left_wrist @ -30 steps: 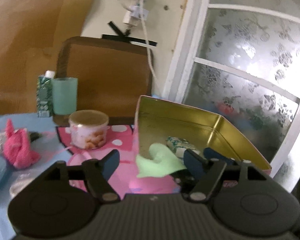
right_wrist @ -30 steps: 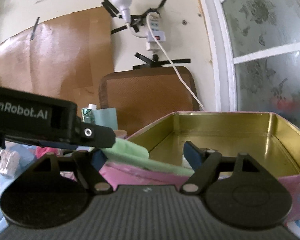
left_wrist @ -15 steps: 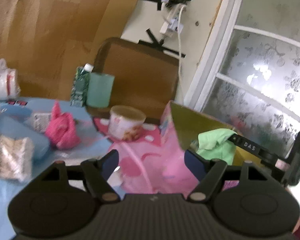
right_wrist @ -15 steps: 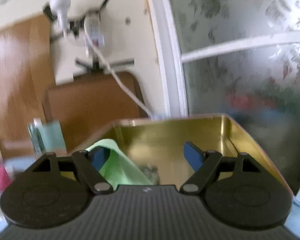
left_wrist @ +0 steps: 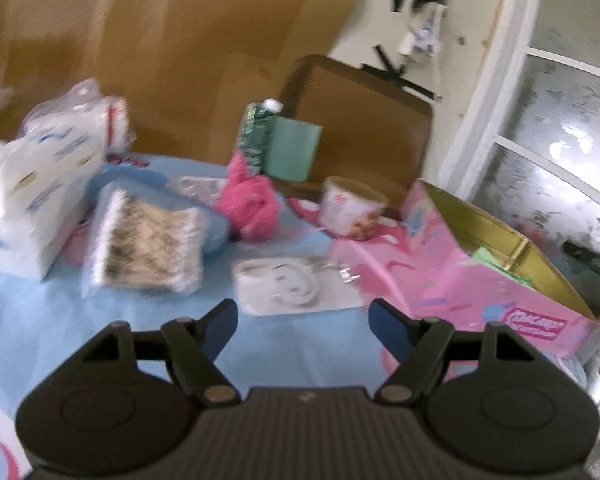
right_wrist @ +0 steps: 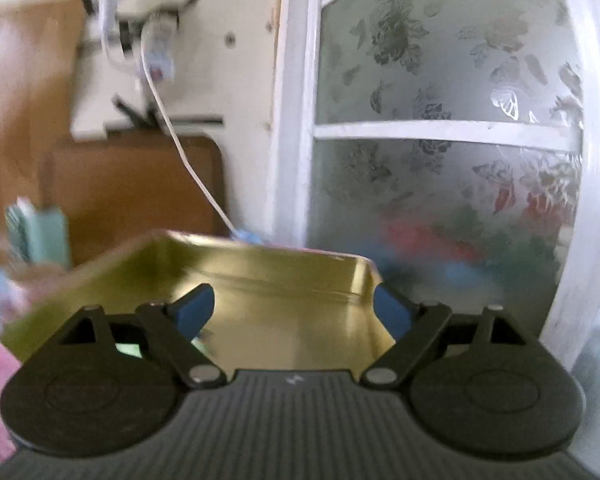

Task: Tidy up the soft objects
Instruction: 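Move to the smiley-face keychain bag and close both grippers on it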

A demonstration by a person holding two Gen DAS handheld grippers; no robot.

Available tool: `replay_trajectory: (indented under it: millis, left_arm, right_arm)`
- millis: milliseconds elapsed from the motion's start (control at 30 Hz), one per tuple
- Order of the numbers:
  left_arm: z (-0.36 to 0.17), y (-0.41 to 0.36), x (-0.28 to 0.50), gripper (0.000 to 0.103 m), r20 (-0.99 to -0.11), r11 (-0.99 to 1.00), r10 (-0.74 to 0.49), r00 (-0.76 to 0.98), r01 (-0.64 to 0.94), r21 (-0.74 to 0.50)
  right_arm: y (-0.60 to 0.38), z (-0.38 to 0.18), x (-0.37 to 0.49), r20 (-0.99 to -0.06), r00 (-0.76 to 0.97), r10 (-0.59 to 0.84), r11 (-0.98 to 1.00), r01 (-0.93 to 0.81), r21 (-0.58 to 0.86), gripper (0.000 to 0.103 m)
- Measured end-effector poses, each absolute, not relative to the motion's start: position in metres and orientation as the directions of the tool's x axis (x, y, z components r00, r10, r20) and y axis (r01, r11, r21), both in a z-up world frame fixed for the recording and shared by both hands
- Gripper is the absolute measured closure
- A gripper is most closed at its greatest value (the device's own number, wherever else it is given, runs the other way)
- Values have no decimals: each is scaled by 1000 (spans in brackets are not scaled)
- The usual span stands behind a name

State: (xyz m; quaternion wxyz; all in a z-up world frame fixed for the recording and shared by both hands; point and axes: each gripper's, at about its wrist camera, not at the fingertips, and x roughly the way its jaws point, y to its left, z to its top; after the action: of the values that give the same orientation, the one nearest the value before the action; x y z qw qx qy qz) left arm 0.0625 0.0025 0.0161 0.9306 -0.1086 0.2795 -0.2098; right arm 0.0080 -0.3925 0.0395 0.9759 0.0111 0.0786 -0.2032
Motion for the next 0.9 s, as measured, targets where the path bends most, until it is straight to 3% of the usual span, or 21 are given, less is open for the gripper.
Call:
replay_trajectory:
  millis: [100, 167, 267, 367, 467, 600, 700, 733, 900]
  left_arm:
    - [11, 12, 64, 29, -490, 905, -415, 766, 291, -312]
    - [9, 17, 62, 29, -497, 917, -387, 777, 270, -293]
    - [7, 24, 60, 29, -500, 932, -351, 792, 245, -266]
    - [2, 31, 60, 29, -502, 942, -321, 803, 214, -260]
    - [-2, 42, 64, 32, -501, 925, -344, 794, 194, -328]
    - [-4, 51, 65, 32, -493, 912, -351, 796, 173, -372]
    - [-5, 49, 64, 32, -494, 918, -344, 798, 175, -357]
    - [-4, 48, 64, 32, -495, 920, -342, 798, 177, -350]
    - [-4, 48, 65, 32, -495, 915, -355, 793, 188, -356]
  right_arm:
    - [-369, 41, -1, -108, 972, -207, 968, 219, 123, 16]
    - [-343, 39, 0, -105, 992, -73, 987, 87, 133, 25]
    - [-296, 32, 6, -160, 976, 145, 986, -128, 108, 35]
    - [-250, 21, 18, -242, 930, 275, 961, -271, 52, 39]
    - [-219, 8, 43, -304, 894, 329, 940, -341, 14, 39]
    - [-201, -3, 96, -375, 877, 300, 946, -325, -4, 43]
    - [-203, -4, 130, -426, 855, 296, 952, -299, 62, 50]
    - [-206, -6, 141, -464, 832, 304, 951, -292, 99, 64]
    - [-213, -12, 100, -504, 784, 363, 932, -297, 208, 71]
